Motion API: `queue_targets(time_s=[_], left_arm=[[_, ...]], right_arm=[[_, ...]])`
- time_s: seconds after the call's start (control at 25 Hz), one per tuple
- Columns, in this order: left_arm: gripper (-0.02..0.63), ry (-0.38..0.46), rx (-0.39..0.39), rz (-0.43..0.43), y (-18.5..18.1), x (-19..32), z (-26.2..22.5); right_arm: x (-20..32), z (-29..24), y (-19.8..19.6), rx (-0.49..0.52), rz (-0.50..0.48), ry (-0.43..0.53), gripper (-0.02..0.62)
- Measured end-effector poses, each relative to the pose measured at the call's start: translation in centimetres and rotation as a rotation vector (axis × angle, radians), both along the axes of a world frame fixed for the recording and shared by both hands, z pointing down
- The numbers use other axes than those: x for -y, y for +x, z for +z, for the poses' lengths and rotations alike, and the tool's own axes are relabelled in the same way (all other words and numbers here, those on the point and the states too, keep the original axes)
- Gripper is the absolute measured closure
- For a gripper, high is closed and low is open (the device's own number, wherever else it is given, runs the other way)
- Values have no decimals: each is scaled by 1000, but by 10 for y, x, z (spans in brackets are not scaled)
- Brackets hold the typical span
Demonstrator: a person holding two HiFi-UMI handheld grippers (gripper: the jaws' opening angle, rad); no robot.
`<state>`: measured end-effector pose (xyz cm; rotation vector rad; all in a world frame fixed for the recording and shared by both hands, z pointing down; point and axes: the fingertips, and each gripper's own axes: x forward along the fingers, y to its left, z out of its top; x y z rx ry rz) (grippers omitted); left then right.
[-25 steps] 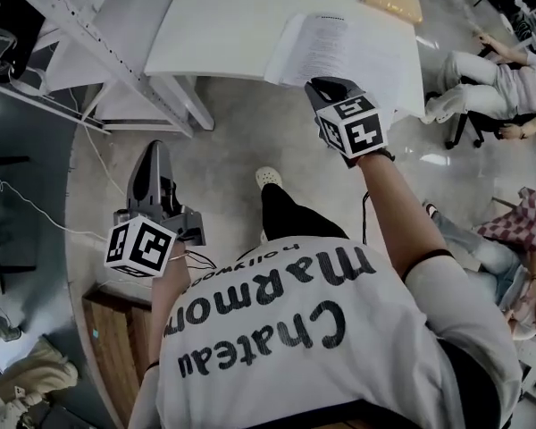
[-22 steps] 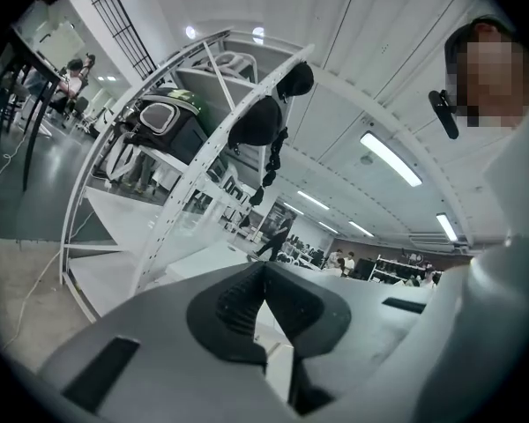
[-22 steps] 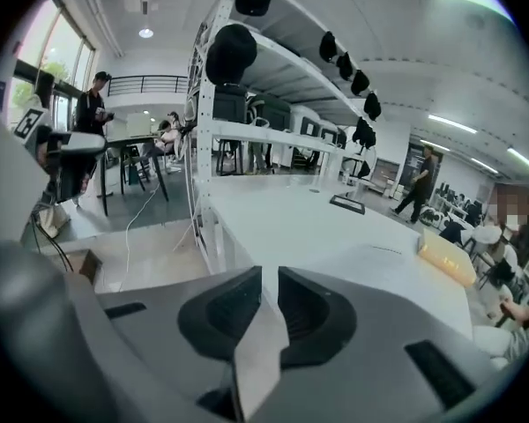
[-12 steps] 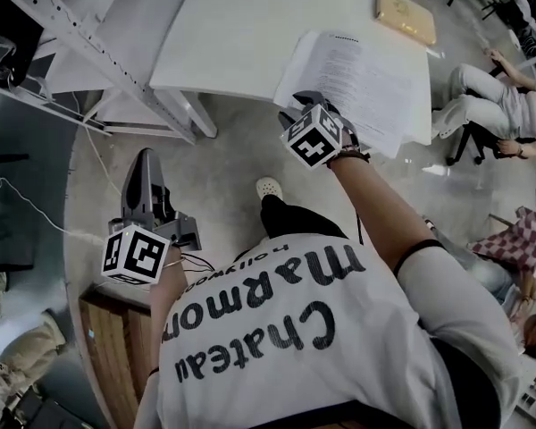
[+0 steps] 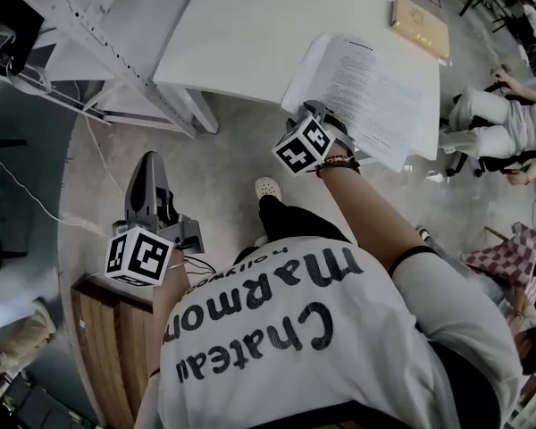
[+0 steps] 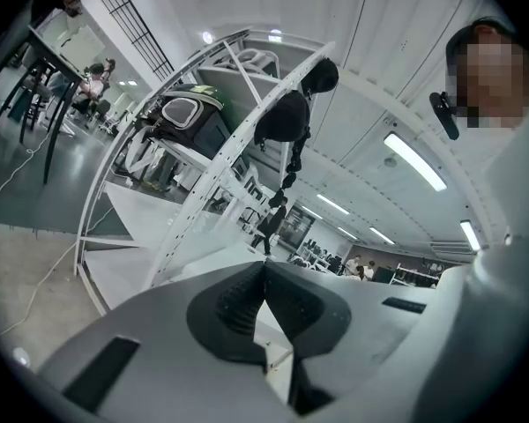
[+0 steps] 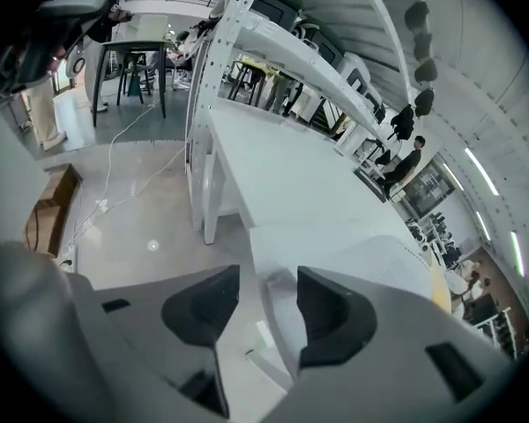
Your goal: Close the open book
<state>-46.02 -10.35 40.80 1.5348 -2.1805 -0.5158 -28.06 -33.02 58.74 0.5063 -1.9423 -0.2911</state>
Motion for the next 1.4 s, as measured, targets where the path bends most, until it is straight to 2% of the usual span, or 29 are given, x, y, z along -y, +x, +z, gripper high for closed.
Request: queue_targets(time_s=[0.12,0.24,0.32,0.52,0.76,1.12,1.2,1.4], left_arm=[[583,-6,-4,-2,1,-1,3],[583,-9,0,10,4,1,3],[583,-9,0,18,6,4,3],[583,-9,3,39,12,8,1],[583,-5,15,59,16,15,-5],[583,11,44,83,21,21,-18],[583,19,45,94,21,22,-21],[583,38,62,125,30,25,-32]], right_arm=[[0,4,2,-7,2,32,388],[4,2,3,11,25,56,449],[5,0,3,26,33,50,454],[5,-5,6,96,58,-17,482],[8,-12,9,208,150,-119,539],[15,-30,20,426,322,-259,554],[15,-37,23,474,356,-272,555],[11,-59,34,533,367,-253,555]])
